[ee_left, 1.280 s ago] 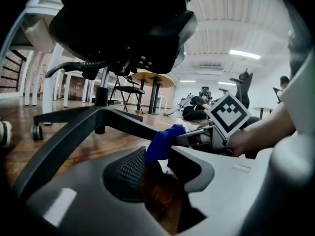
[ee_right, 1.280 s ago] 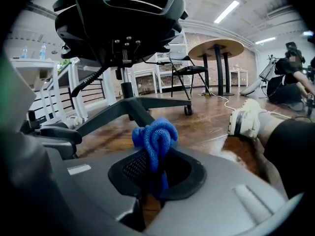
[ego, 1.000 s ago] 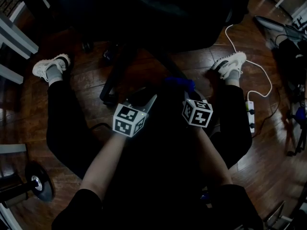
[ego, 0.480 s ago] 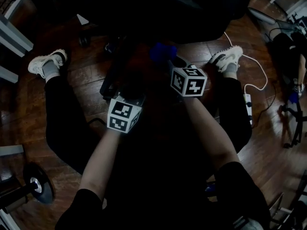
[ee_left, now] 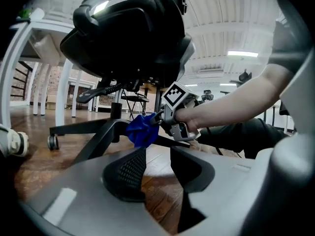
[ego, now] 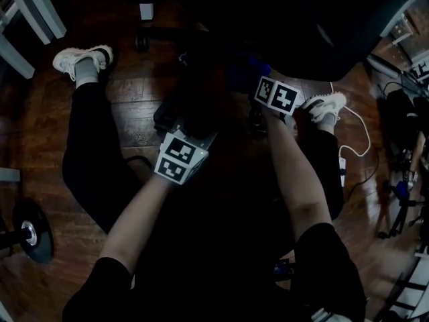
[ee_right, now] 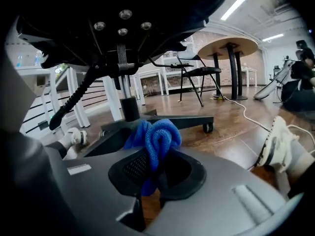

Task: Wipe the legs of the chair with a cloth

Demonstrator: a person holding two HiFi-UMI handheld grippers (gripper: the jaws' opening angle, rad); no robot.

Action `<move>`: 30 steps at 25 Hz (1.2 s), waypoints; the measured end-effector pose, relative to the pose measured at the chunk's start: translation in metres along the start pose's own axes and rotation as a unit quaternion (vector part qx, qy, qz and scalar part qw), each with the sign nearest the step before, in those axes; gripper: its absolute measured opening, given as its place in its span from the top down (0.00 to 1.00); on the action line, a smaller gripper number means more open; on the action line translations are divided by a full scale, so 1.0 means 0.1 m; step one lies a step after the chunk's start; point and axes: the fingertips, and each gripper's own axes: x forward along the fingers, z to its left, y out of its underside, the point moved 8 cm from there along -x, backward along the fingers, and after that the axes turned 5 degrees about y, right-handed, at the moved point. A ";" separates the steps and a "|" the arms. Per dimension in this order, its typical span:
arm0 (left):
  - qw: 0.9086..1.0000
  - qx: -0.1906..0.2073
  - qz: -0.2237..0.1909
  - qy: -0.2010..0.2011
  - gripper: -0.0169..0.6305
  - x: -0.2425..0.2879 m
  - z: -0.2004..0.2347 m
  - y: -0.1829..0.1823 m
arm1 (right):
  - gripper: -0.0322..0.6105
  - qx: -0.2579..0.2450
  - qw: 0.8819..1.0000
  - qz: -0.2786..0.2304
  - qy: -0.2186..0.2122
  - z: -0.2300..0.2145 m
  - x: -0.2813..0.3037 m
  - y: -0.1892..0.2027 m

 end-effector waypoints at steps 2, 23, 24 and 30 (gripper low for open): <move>1.000 -0.004 0.001 0.004 0.73 0.05 -0.04 0.01 | 0.85 -0.008 1.000 0.007 0.007 -0.09 -0.06 0.09; 0.998 -0.012 0.057 -0.017 0.73 0.61 -0.37 0.01 | 0.85 0.004 1.000 0.018 -0.006 -0.98 -0.73 0.96; 0.998 -0.014 0.058 -0.019 0.73 0.60 -0.35 0.02 | 0.85 0.017 1.000 0.023 -0.005 -1.01 -0.75 0.98; 0.997 -0.011 0.074 -0.026 0.73 0.49 -0.17 0.04 | 0.85 -0.008 0.996 -0.010 -0.084 -0.91 -0.68 0.62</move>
